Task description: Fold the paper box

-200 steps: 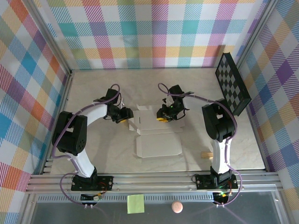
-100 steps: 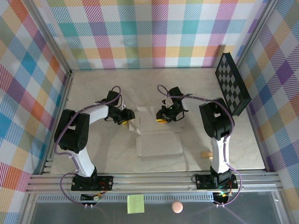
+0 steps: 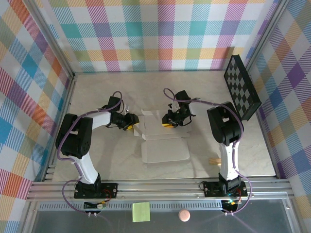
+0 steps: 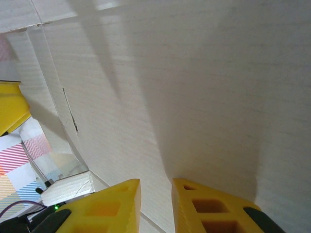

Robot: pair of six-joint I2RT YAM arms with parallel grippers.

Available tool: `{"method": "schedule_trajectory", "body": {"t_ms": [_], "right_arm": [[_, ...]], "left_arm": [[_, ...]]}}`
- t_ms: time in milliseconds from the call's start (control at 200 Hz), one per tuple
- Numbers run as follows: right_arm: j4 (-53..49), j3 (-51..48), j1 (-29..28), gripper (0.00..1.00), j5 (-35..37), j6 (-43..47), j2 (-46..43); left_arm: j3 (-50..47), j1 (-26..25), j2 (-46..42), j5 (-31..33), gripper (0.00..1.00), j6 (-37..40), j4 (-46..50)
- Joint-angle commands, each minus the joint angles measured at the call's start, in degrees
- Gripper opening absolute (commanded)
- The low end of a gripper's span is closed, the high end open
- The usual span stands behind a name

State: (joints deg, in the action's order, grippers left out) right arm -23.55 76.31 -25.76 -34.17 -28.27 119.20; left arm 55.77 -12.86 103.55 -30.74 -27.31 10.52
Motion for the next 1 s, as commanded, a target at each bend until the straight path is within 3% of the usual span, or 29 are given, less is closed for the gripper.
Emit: {"method": "schedule_trajectory", "body": {"t_ms": [0,410,710,995], "right_arm": [[-0.2,-1.3,-0.3,0.25,0.8,-0.7,1.2],[-0.2,-1.1,-0.3,0.26,0.7,-0.8,1.1],[-0.2,-1.2,-0.3,0.26,0.7,-1.0,1.0],[-0.2,-1.2,-0.3,0.26,0.7,-1.2,1.0]], "left_arm": [[-1.4,-1.3,1.6,-6.1,0.42,-2.2,-8.0],[-1.3,-1.3,2.0,-8.0,0.32,-2.4,-8.7],[-0.9,-1.4,3.9,-6.9,0.31,-1.3,-7.3],[-1.1,-1.5,4.4,-7.5,0.21,-1.2,-8.4]]}}
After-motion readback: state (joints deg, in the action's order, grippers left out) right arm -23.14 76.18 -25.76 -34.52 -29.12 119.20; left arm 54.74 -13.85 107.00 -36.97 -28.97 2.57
